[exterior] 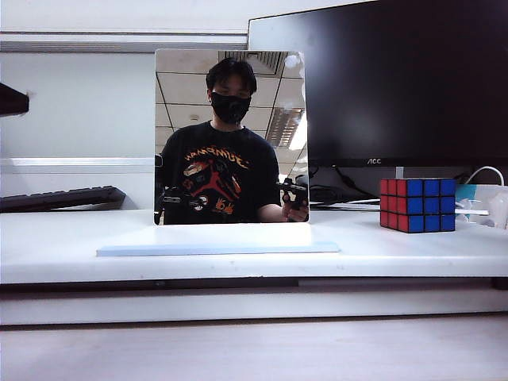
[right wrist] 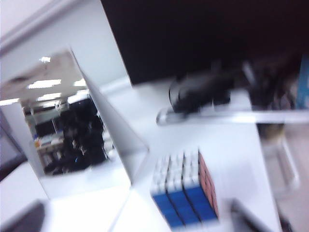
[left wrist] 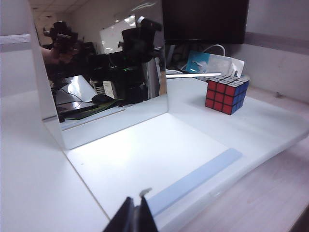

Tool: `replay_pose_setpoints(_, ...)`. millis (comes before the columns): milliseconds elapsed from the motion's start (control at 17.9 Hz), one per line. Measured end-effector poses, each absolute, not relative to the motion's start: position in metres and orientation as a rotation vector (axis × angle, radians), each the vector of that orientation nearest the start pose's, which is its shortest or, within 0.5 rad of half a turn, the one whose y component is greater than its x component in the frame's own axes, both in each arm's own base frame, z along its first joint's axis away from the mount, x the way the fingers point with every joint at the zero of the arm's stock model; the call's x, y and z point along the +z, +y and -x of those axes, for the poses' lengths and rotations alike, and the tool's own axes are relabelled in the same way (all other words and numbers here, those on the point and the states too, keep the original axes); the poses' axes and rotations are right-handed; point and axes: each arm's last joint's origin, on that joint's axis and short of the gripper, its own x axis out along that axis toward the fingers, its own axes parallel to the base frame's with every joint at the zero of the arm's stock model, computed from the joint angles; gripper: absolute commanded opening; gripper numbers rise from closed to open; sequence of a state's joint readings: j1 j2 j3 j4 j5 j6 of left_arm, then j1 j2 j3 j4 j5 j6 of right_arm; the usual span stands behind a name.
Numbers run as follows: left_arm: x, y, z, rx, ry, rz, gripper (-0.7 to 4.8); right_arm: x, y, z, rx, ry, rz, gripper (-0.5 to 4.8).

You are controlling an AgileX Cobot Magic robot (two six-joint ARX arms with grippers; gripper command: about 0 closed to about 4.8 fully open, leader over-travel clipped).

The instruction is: Move the the Rubik's Cube near the mirror.

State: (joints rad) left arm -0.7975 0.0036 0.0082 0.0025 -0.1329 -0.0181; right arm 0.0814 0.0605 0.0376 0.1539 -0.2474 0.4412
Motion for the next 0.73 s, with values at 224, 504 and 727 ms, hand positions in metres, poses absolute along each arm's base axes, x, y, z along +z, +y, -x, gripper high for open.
replay_pose_setpoints(224,0.166,-0.067,-0.071,-0.665,0.000,0.020,0.22,0.188,0.025,-0.111,0.359,-0.063,-0.328,4.79)
replay_pose_setpoints(504,0.166,-0.067,-0.071,-0.665,0.000,0.020,0.22,0.192,0.046,-0.143,0.335,0.023,-0.141,4.79)
replay_pose_setpoints(727,0.166,-0.067,-0.071,-0.664,0.000,0.020,0.22,0.197,0.062,-0.191,0.285,0.088,-0.062,4.79)
